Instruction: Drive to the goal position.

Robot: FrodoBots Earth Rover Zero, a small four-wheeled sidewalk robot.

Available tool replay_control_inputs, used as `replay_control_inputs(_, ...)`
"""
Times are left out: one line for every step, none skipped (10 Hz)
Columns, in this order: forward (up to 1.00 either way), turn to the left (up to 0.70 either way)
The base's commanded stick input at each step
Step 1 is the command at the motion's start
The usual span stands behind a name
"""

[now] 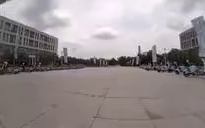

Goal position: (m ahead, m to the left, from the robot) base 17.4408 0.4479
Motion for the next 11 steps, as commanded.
replay_control_inputs(0.45,0.00)
replay_control_inputs(0.45,0.00)
replay_control_inputs(0.45,0.00)
replay_control_inputs(0.45,0.00)
replay_control_inputs(0.45,0.00)
replay_control_inputs(0.45,0.00)
replay_control_inputs(0.45,0.00)
replay_control_inputs(0.45,0.00)
replay_control_inputs(0.45,0.00)
replay_control_inputs(0.45,0.00)
replay_control_inputs(0.45,0.00)
